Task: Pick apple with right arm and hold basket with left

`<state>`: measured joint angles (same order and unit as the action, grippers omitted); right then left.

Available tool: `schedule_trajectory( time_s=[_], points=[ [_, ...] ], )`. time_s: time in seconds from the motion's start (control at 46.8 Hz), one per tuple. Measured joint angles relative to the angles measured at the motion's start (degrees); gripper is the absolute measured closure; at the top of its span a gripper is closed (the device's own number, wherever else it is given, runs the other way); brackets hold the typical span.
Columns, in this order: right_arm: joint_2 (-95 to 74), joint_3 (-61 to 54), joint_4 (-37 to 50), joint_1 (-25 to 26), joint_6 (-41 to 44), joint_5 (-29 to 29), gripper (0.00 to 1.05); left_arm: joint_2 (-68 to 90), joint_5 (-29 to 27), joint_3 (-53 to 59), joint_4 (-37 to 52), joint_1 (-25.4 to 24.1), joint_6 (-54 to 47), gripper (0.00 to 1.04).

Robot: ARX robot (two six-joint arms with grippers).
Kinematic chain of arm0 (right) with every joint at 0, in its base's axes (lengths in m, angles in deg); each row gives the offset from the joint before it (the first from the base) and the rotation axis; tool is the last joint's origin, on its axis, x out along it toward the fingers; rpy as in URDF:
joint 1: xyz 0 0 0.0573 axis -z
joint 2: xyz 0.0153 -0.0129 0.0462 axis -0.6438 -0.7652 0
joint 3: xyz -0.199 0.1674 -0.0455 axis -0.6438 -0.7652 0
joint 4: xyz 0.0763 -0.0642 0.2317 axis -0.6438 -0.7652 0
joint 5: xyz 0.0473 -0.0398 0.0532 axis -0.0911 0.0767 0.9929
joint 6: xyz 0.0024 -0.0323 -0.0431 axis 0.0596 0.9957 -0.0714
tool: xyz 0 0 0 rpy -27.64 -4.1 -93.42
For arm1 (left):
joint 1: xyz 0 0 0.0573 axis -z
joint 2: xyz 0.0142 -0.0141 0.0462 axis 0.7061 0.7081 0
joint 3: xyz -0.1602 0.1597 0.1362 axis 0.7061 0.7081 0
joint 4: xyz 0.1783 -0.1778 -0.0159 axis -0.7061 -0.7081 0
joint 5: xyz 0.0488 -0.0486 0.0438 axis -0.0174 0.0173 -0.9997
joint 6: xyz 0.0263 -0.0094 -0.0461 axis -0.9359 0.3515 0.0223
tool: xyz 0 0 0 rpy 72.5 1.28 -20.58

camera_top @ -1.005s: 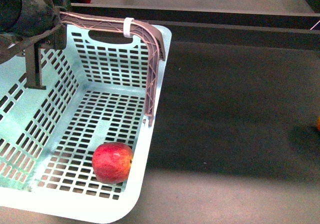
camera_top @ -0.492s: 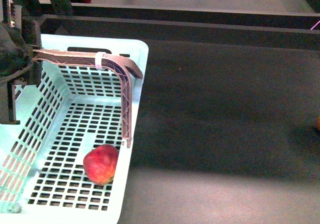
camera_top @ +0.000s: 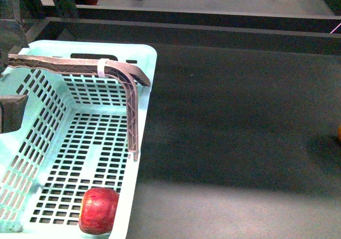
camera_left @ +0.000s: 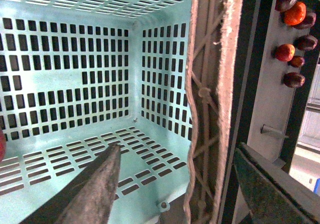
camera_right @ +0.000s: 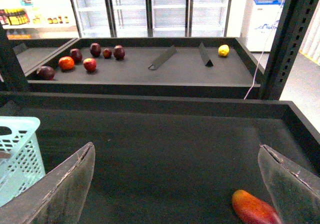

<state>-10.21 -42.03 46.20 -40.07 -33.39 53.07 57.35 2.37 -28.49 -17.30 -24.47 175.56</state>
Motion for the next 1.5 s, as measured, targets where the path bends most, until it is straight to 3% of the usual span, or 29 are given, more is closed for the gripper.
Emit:
schedule_trajectory(
  time_s=[0.128,0.235,0.321,0.363,0.406,0.449,0.556,0.663,0.791,1.24,1.325,1.496],
  points=[
    [0.00,0.00,0.00,0.00,0.00,0.00,0.09,-6.10,-3.45,-0.07,-5.73,3.30,3.91,0.06],
    [-0.02,0.00,0.00,0.00,0.00,-0.02,0.09,-12.61,-8.79,-2.86,-12.48,9.22,4.31,0.07],
    [-0.02,0.00,0.00,0.00,0.00,-0.02,0.09,-13.29,-8.92,-3.67,-12.92,10.73,4.02,0.07],
    [-0.02,0.00,0.00,0.00,0.00,0.00,0.09,-14.29,-7.17,2.62,3.96,9.70,-10.49,0.17],
    [-0.02,0.00,0.00,0.00,0.00,-0.04,0.09,-16.74,-4.33,12.48,25.35,7.56,-33.22,0.30],
    [-0.02,0.00,0.00,0.00,0.00,-0.07,0.09,-19.78,-2.36,19.06,39.21,5.11,-56.00,0.41],
    [-0.02,0.00,0.00,0.00,0.00,-0.02,0.09,-25.62,0.68,24.13,46.45,1.33,-81.88,0.60],
    [0.00,0.00,0.00,0.00,0.00,-0.02,0.09,-30.21,4.42,28.76,45.86,-2.19,-96.13,0.80],
    [-0.02,0.00,0.00,0.00,0.00,-0.04,0.09,-35.21,7.89,32.35,44.04,-5.66,-100.72,1.02],
    [0.00,0.00,0.00,0.00,0.00,-0.02,0.09,-52.68,16.04,39.10,33.51,-14.21,-102.82,1.01],
    [-0.02,0.00,0.00,0.00,0.00,0.00,0.09,-54.16,21.22,41.09,34.71,-18.27,-102.95,1.01],
    [0.00,0.00,0.00,0.00,0.00,-0.04,0.09,-59.84,21.94,41.31,29.55,-20.13,-102.99,1.01]
  ],
)
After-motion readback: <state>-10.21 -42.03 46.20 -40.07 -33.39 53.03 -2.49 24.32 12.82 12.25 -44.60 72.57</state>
